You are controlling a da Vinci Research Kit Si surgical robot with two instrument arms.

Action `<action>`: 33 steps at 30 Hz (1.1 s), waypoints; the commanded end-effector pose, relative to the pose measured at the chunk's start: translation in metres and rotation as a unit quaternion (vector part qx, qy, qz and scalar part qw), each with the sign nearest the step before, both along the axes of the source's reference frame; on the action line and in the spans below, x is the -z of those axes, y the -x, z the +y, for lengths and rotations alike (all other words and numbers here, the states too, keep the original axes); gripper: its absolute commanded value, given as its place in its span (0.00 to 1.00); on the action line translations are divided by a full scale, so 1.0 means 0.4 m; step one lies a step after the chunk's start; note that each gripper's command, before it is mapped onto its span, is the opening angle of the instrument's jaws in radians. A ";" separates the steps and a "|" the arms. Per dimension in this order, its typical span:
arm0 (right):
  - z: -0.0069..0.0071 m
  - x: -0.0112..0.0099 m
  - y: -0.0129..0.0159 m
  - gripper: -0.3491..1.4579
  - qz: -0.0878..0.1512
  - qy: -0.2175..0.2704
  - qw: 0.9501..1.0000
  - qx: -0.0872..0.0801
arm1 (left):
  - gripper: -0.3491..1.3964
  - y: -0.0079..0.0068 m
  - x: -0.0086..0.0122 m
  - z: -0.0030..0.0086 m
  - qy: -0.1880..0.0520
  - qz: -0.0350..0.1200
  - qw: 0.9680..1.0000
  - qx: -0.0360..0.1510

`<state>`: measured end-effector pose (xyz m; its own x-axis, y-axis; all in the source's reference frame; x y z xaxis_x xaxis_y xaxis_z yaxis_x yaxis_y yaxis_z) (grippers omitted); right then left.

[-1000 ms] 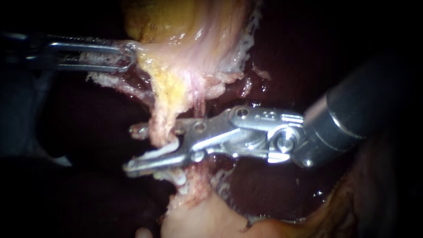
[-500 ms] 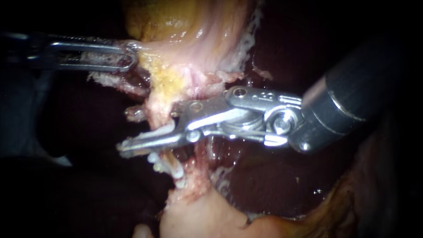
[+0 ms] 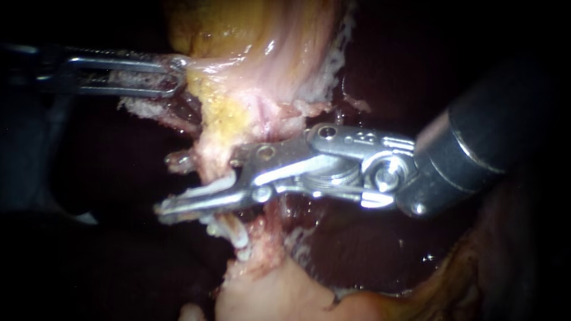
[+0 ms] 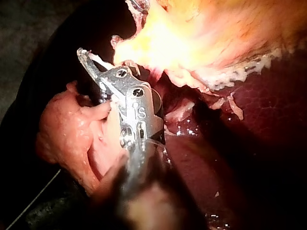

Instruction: Clipping third clip left tube

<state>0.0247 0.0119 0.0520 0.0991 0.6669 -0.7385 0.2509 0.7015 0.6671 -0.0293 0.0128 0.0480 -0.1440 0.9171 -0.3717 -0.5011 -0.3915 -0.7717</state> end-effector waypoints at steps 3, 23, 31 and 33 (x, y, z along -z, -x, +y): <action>-0.0002 0.0002 -0.0001 0.45 0.000 0.000 1.000 0.001 | 0.00 0.0000 0.0000 0.0000 0.000 0.000 1.000 0.000; -0.0002 -0.0007 0.0018 0.00 -0.003 -0.014 1.000 0.003 | 0.00 0.0000 0.0000 0.0000 0.000 0.000 1.000 0.000; 0.0003 -0.0030 0.0023 0.00 -0.005 -0.027 1.000 0.004 | 0.00 0.0000 0.0000 0.0001 0.000 0.000 1.000 0.000; 0.0000 -0.0035 0.0023 0.00 -0.011 -0.025 1.000 0.009 | 0.00 0.0000 0.0000 0.0001 0.000 0.000 1.000 0.000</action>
<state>0.0237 0.0119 0.0533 0.1288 0.7019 -0.7006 0.2473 0.6614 0.7081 -0.0293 0.0128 0.0479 -0.1439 0.9170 -0.3720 -0.5008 -0.3917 -0.7718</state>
